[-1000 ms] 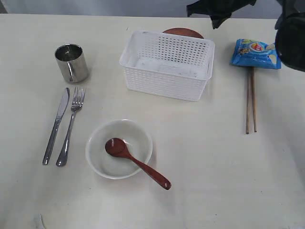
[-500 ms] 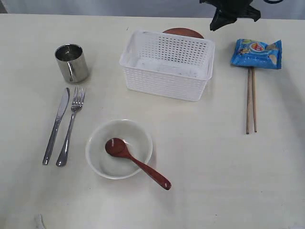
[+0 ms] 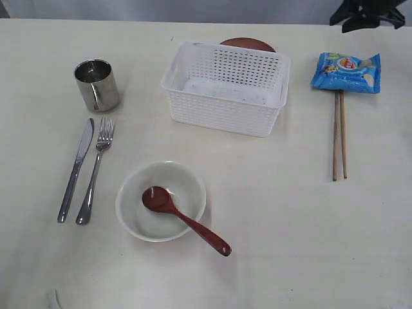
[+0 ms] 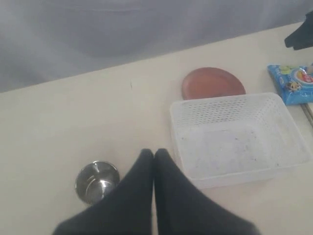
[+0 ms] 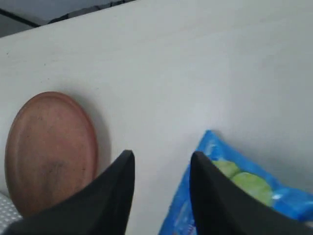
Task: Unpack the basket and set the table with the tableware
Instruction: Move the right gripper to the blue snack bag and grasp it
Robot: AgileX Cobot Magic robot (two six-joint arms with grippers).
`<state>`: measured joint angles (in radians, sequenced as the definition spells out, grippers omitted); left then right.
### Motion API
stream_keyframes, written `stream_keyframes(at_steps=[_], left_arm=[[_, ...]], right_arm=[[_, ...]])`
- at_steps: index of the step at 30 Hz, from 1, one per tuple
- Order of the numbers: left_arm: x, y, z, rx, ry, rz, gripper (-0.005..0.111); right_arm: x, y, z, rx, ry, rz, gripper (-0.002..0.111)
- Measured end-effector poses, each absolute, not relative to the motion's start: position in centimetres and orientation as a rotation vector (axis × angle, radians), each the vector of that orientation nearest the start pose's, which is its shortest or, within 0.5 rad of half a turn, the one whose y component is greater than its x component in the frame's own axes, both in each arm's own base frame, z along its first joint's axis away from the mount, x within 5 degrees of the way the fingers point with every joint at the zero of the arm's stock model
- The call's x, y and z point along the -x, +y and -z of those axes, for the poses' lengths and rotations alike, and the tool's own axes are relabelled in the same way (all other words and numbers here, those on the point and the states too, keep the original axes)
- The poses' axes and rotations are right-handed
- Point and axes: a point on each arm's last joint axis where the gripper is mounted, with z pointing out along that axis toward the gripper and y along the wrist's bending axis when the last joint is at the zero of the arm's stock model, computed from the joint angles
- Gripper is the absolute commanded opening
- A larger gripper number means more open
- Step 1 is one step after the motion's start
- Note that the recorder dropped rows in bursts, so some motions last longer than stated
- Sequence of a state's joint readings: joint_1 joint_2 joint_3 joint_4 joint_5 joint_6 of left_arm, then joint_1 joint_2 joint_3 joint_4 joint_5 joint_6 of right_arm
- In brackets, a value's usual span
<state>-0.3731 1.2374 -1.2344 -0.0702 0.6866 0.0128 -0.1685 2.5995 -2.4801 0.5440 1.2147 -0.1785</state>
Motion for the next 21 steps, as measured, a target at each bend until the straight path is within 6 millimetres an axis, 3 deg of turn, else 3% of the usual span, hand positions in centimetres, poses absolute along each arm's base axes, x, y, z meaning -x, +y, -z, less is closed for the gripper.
stream_keyframes(at_steps=[7, 10, 14, 21], left_arm=[[-24.7, -10.1, -39.4, -0.399, 2.148, 0.277, 0.0], [-24.7, -10.1, -39.4, -0.416, 2.144, 0.268, 0.0], [-24.7, -10.1, -39.4, -0.421, 2.143, 0.266, 0.0], [-24.7, -10.1, -39.4, -0.428, 2.141, 0.262, 0.0]], right_arm=[[-52.8, -12.2, -19.2, -0.309, 2.597, -0.601, 0.037], [-52.1, -14.4, -20.3, -0.353, 2.567, -0.578, 0.037], [-51.4, -15.6, -19.9, -0.401, 2.582, -0.582, 0.037], [-50.4, -14.9, -15.0, -0.477, 2.683, -0.741, 0.037]])
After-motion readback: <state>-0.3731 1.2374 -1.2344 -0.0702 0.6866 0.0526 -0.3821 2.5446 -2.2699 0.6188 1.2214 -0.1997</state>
